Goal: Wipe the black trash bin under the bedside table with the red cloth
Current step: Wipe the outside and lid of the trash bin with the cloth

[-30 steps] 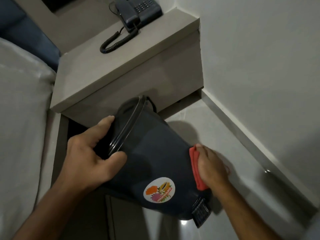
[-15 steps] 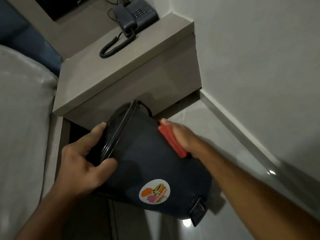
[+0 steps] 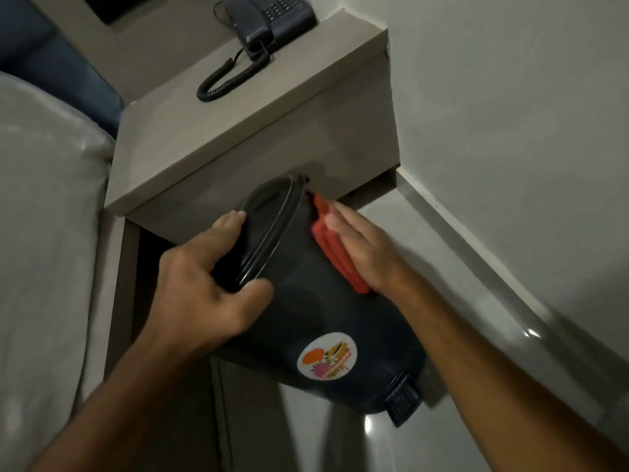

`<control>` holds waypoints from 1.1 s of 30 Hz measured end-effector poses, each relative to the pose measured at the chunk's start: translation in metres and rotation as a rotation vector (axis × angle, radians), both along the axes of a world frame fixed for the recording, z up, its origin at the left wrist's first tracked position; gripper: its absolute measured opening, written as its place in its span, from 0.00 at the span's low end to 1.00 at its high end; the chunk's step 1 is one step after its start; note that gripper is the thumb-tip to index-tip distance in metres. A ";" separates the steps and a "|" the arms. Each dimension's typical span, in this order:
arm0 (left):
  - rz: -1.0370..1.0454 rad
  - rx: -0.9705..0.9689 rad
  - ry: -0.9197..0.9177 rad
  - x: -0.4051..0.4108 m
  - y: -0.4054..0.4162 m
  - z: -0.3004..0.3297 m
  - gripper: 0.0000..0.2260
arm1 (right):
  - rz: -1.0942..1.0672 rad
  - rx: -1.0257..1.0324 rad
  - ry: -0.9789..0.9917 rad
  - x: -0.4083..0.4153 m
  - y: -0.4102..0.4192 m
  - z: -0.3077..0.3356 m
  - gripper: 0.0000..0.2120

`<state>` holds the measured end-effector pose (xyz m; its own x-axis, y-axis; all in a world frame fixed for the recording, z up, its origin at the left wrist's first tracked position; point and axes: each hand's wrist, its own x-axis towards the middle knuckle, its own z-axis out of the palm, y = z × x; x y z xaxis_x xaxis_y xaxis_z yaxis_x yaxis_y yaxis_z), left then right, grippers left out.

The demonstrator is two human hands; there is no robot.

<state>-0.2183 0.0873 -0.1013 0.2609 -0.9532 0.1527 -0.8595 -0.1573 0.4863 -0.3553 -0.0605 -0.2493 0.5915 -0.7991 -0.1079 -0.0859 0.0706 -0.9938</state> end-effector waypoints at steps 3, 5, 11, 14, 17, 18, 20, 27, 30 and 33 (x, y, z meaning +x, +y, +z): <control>0.056 0.008 -0.065 -0.012 -0.021 0.005 0.42 | -0.111 0.217 0.151 -0.048 0.009 -0.058 0.33; 0.082 0.027 -0.093 -0.025 -0.036 0.009 0.40 | -0.205 0.345 0.217 -0.062 0.010 -0.072 0.31; 0.196 0.062 -0.173 -0.059 -0.088 0.009 0.12 | -0.216 0.061 -0.116 -0.027 0.003 0.002 0.40; 0.265 0.051 -0.096 -0.069 -0.109 0.009 0.11 | -0.380 -0.349 -0.068 -0.023 0.026 0.004 0.38; 0.292 0.145 -0.082 -0.078 -0.134 0.007 0.14 | -0.423 -0.381 -0.081 -0.034 0.039 -0.034 0.35; 0.284 0.201 -0.115 -0.082 -0.142 0.004 0.15 | -0.427 -0.270 -0.050 -0.035 0.043 -0.046 0.34; 0.277 0.282 -0.172 -0.087 -0.154 -0.004 0.15 | -0.420 -0.006 0.059 -0.028 0.052 -0.064 0.29; 0.303 0.393 -0.269 -0.081 -0.150 -0.031 0.21 | -0.296 0.449 -0.277 0.008 0.078 -0.078 0.27; 0.251 0.376 -0.318 -0.075 -0.143 -0.031 0.22 | -0.323 0.486 -0.316 0.012 0.083 -0.080 0.23; 0.107 0.314 -0.351 -0.066 -0.130 -0.026 0.20 | -0.453 0.672 -0.393 0.018 0.073 -0.079 0.19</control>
